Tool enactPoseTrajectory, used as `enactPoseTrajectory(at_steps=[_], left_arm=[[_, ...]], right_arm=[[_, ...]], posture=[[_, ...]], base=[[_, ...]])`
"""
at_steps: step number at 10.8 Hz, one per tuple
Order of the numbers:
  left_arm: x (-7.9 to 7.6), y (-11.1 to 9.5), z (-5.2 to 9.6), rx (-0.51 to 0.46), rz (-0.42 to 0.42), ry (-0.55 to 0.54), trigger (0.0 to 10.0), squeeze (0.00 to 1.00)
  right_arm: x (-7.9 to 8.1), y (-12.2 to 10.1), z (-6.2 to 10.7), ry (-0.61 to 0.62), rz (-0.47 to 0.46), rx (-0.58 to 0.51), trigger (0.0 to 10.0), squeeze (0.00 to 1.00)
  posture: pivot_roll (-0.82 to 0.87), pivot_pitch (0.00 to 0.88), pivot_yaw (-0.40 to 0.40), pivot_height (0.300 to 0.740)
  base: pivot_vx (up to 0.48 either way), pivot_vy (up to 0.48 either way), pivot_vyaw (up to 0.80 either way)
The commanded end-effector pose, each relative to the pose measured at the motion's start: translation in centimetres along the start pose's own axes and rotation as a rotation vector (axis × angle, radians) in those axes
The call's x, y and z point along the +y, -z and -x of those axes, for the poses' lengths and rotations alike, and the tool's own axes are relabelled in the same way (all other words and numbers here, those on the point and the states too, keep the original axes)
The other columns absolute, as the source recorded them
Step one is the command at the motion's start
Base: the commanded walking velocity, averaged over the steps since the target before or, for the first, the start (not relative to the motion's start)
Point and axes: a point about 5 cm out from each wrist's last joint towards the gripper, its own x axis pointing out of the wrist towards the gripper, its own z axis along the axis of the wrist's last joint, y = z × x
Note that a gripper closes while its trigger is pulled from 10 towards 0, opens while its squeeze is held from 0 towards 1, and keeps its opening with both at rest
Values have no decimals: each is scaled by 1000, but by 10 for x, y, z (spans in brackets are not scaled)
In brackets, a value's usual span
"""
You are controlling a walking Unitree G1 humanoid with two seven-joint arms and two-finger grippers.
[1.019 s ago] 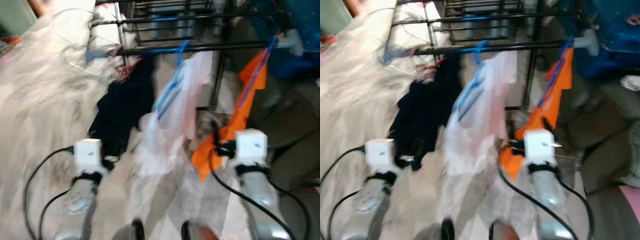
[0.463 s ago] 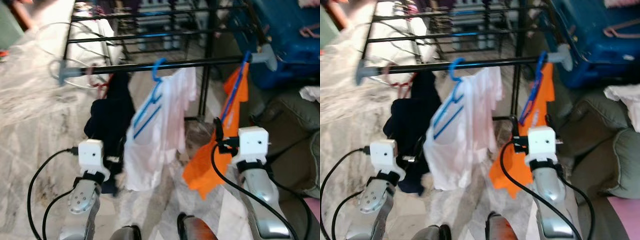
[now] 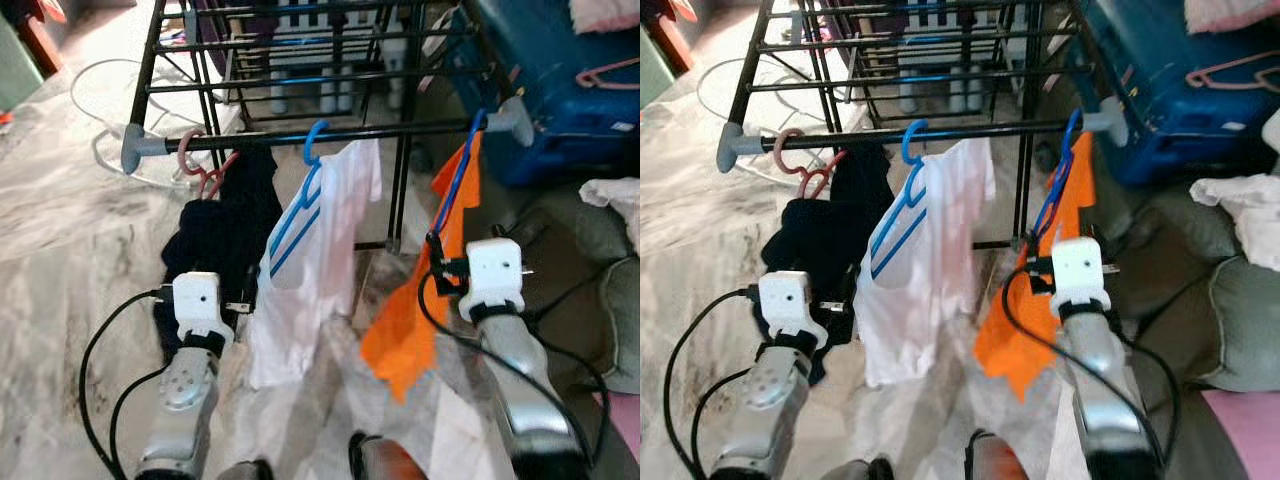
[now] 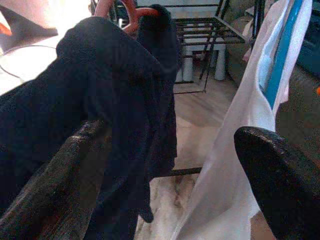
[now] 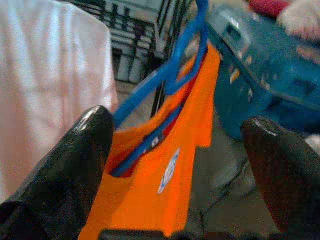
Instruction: Hang hanger
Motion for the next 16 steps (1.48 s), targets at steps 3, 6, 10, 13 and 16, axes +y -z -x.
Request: enactPoseTrajectory(at_steps=[3, 6, 10, 13, 16], left_arm=[[6, -1, -11, -15, -16, -20, 10000, 0], [6, -1, -13, -26, -23, -16, 10000, 0], [5, 6, -1, -4, -25, -1, 10000, 0], [5, 5, 3, -7, -32, 52, 10000, 0], [7, 5, 5, 4, -39, 72, 10000, 0]], right_arm=[[8, -2, -25, -14, -39, 26, 10000, 0], [27, -11, -48, -68, -50, 48, 10000, 0], [6, 10, -45, 102, -21, 161, 10000, 0], [-17, 19, -38, 190, 5, 186, 10000, 0], [-30, 17, -45, 189, 33, 200, 10000, 0]], posture=[[-234, 109, 49, 740], [-225, 124, 52, 740], [-201, 167, 49, 740], [-212, 187, 63, 740], [-216, 203, 74, 740]], base=[[0, 0, 0], [0, 0, 0], [0, 0, 0], [0, 0, 0], [0, 0, 0]])
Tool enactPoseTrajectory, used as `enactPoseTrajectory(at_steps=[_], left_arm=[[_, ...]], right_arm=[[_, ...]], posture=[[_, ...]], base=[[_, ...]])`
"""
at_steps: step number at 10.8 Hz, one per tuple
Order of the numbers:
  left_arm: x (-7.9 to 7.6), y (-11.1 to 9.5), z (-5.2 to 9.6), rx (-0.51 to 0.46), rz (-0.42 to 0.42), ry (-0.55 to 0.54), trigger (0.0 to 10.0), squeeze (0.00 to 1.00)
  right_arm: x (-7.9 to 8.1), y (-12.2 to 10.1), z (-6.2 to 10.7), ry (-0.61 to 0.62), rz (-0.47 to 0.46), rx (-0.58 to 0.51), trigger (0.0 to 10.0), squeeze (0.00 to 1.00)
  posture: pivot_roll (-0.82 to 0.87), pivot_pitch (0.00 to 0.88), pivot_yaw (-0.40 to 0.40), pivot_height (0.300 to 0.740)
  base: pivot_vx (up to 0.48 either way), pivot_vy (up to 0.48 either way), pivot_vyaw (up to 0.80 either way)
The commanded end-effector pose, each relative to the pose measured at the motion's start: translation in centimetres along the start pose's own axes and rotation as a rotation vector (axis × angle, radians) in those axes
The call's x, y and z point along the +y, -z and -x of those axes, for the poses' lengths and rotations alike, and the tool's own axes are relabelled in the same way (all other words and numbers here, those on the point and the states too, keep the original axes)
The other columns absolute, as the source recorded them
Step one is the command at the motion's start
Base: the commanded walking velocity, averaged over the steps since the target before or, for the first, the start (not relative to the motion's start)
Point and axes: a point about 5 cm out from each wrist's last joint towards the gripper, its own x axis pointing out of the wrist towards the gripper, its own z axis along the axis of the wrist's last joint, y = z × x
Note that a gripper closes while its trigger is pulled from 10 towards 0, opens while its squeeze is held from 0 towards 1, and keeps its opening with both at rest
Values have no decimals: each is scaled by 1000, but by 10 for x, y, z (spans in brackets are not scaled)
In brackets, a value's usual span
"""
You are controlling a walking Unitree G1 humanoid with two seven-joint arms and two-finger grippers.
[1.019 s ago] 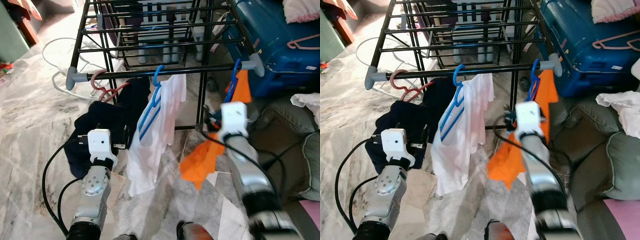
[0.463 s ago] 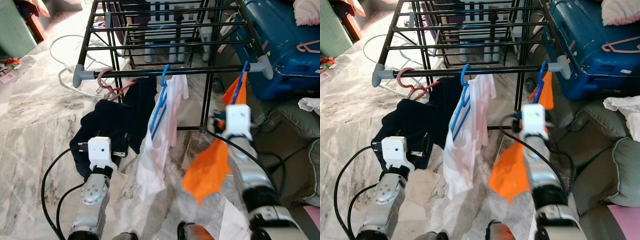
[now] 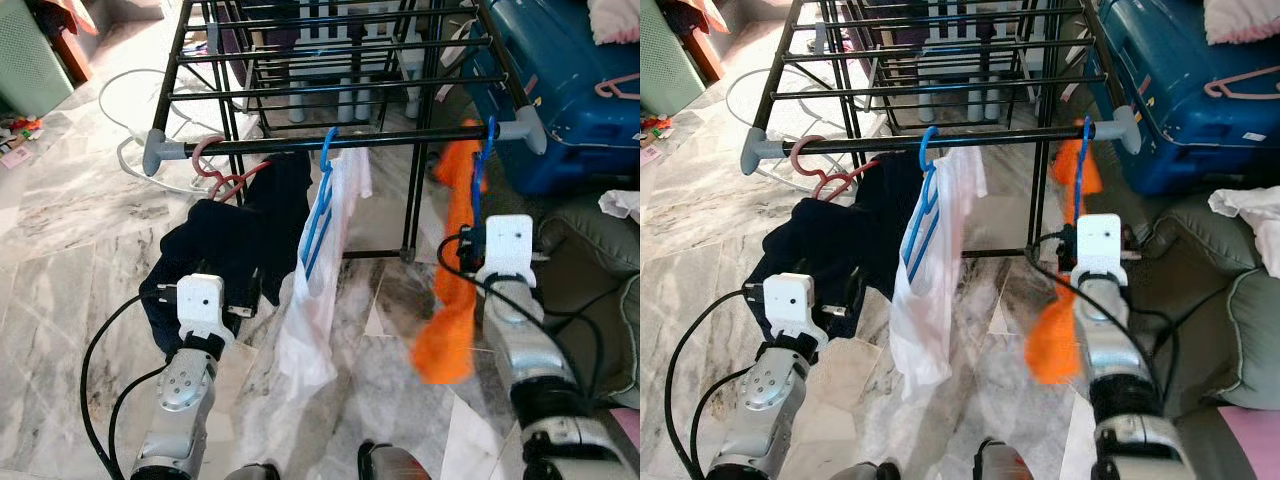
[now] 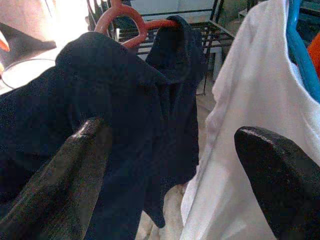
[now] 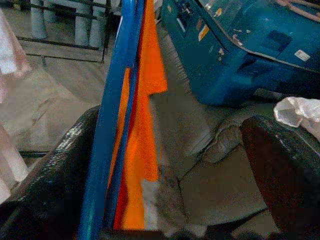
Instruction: Hang hanger
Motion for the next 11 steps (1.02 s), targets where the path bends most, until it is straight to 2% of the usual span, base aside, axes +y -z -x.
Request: enactPoseTrajectory(at_steps=[1, 4, 5, 6, 7, 8, 9, 10, 11], left_arm=[[2, 2, 4, 18, -4, 4, 10000, 0], [1, 4, 6, 28, -4, 12, 10000, 0], [0, 5, 7, 34, -5, 12, 10000, 0], [0, 5, 8, 36, -6, 11, 10000, 0], [0, 5, 8, 39, -6, 10, 10000, 0], [0, 6, 9, 43, -6, 13, 10000, 0], [0, 6, 8, 46, -6, 14, 10000, 0], [-1, 5, 7, 47, -5, 16, 10000, 0], [0, 6, 8, 49, -4, 14, 10000, 0]], right_arm=[[2, -3, -4, -22, 10, 10, 10000, 0], [14, -19, -13, -84, 1, -5, 10000, 0], [18, -19, -15, -107, -16, 9, 5255, 0], [21, -22, -16, -119, -35, 10, 0, 0], [26, -28, -17, -127, -60, 8, 0, 0], [35, -34, -16, -136, -84, 3, 4196, 0], [44, -40, -14, -161, -104, -17, 5725, 0], [49, -41, -10, -175, -110, -26, 10000, 0], [49, -37, -7, -177, -116, -20, 10000, 0]], posture=[[-216, 207, 73, 740], [-207, 212, 68, 740], [-203, 211, 65, 740], [-202, 211, 65, 740], [-203, 211, 65, 740], [-203, 210, 64, 740], [-203, 211, 65, 740], [-202, 212, 66, 740], [-202, 213, 70, 740]], base=[[0, 0, 0], [0, 0, 0], [0, 0, 0], [0, 0, 0], [0, 0, 0], [0, 0, 0], [0, 0, 0], [0, 0, 0], [0, 0, 0]])
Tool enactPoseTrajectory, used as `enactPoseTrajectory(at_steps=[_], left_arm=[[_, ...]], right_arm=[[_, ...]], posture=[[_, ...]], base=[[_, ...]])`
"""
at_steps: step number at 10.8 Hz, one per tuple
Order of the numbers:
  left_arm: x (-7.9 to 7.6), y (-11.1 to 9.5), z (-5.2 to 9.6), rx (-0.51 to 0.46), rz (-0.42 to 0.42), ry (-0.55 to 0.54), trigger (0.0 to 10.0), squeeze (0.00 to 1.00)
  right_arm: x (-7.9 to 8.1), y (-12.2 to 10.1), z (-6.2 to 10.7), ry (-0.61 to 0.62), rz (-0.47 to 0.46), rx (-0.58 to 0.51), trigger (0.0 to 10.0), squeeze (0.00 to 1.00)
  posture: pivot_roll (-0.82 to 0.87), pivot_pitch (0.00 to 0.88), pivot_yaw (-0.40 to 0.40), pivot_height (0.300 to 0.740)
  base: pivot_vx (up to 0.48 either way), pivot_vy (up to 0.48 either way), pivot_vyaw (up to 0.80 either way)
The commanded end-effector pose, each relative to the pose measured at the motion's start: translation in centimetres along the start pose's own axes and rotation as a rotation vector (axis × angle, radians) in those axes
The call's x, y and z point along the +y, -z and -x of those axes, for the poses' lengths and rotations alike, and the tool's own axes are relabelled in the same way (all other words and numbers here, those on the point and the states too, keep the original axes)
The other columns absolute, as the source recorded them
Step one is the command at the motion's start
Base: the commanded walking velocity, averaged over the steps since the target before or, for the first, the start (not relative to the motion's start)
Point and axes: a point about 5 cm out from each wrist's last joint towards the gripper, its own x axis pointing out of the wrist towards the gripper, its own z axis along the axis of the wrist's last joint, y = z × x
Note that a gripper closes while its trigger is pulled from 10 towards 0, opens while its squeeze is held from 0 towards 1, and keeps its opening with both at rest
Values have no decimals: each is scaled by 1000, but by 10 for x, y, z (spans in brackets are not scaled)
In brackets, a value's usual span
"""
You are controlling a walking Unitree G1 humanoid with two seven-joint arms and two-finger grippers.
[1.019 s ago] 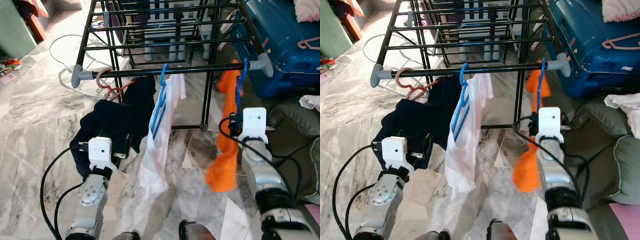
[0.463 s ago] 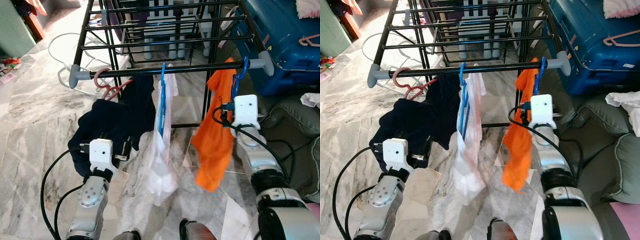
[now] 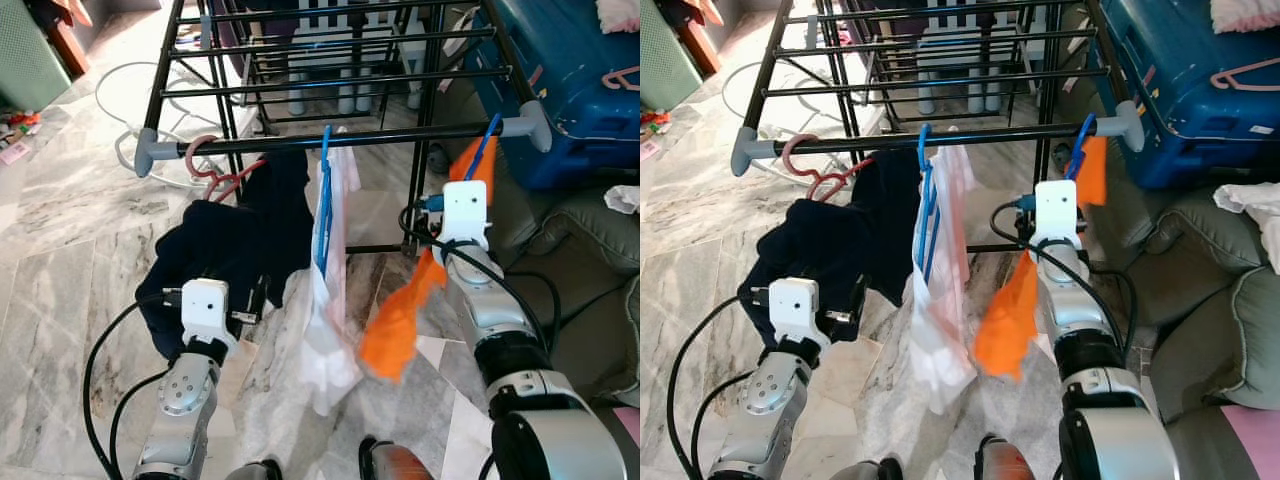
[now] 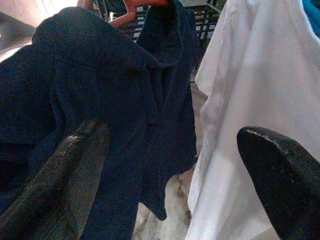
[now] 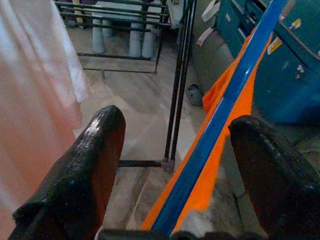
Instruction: Hang hanger
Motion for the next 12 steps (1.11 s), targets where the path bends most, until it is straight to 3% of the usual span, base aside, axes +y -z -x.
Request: enactPoseTrajectory(at_steps=[1, 3, 5, 9, 11, 12], left_arm=[[4, 3, 5, 19, -6, -3, 10000, 0], [4, 3, 3, 24, -6, 4, 10000, 0], [6, 2, 2, 26, -9, 5, 10000, 0], [4, 1, -2, 33, -10, 35, 10000, 0], [3, 1, -4, 36, -13, 49, 10000, 0], [3, 1, -4, 38, -15, 53, 10000, 0]], right_arm=[[0, 9, 4, -1, -7, 29, 9804, 0], [-10, 25, 13, 29, 10, 69, 10000, 0], [-32, 35, 24, 87, 43, 81, 10000, 0], [-93, 36, 43, 235, 171, 66, 10000, 0], [-107, 32, 46, 259, 220, 49, 10000, 0], [-106, 27, 45, 226, 205, 26, 10000, 0]], posture=[[-203, 214, 73, 740], [-206, 216, 79, 740], [-210, 217, 88, 740], [-238, 222, 120, 740], [-245, 224, 130, 740], [-246, 227, 133, 740]], base=[[0, 0, 0], [0, 0, 0], [0, 0, 0], [0, 0, 0], [0, 0, 0], [0, 0, 0]])
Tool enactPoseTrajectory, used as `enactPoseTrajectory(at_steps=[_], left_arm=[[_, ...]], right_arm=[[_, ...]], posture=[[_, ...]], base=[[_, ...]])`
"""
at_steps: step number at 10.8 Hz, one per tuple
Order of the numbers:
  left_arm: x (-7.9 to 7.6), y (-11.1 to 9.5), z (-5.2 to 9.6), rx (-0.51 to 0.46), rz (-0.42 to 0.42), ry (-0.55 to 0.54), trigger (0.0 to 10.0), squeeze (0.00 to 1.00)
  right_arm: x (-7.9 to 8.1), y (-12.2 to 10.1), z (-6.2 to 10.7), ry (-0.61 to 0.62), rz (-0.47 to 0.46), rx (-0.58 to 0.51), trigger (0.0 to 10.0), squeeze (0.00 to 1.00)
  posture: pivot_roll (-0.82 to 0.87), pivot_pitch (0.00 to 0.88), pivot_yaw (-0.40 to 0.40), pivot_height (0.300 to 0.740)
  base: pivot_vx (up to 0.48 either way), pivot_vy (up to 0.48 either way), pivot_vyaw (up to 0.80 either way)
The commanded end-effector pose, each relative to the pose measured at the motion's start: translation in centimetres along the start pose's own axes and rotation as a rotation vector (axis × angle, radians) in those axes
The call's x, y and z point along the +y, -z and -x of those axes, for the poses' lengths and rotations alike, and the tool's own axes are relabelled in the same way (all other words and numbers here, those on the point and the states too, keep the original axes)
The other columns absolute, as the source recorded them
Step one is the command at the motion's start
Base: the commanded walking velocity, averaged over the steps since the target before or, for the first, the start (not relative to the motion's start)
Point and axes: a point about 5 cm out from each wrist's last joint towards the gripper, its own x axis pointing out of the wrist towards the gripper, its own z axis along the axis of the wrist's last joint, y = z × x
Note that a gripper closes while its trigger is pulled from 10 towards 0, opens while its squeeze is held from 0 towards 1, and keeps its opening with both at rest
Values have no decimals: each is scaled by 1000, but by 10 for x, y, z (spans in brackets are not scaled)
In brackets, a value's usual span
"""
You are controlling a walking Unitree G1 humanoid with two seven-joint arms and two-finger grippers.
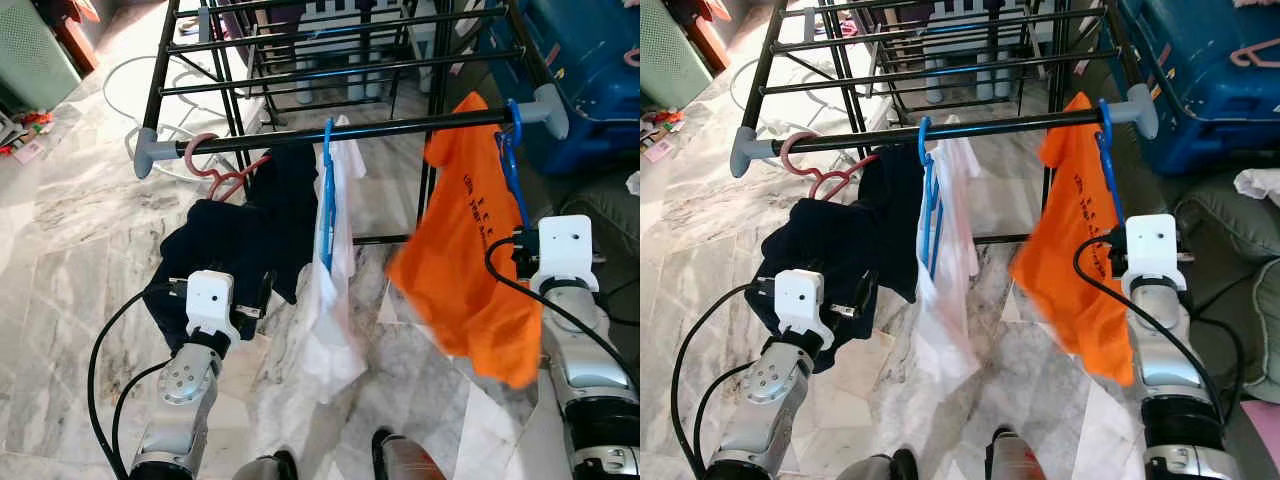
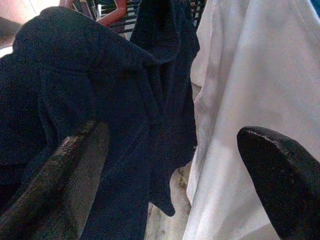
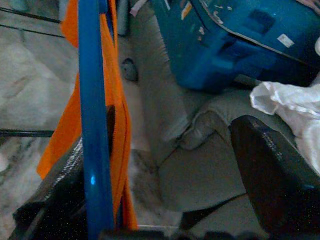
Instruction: Hang hanger
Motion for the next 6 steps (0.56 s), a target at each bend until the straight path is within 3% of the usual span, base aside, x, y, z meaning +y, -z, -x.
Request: enactPoseTrajectory(at_steps=[1, 2, 3, 6], left_arm=[[3, 6, 4, 36, -3, 2, 10000, 0], [3, 7, 4, 37, -3, 2, 10000, 0], [3, 7, 5, 38, -3, 0, 10000, 0], [3, 8, 5, 46, -9, -9, 10000, 0]], right_arm=[[-1, -1, 2, -34, -3, -16, 10000, 0], [-1, -2, 1, -58, -3, -9, 10000, 831], [-2, -3, 1, -72, 2, -10, 10000, 1000], [17, -7, 5, -210, 24, -42, 10000, 1000]], posture=[[-244, 228, 134, 740], [-241, 228, 133, 740], [-241, 226, 132, 740], [-243, 225, 128, 740]], base=[[0, 0, 0], [0, 0, 0], [0, 0, 0], [0, 0, 0]])
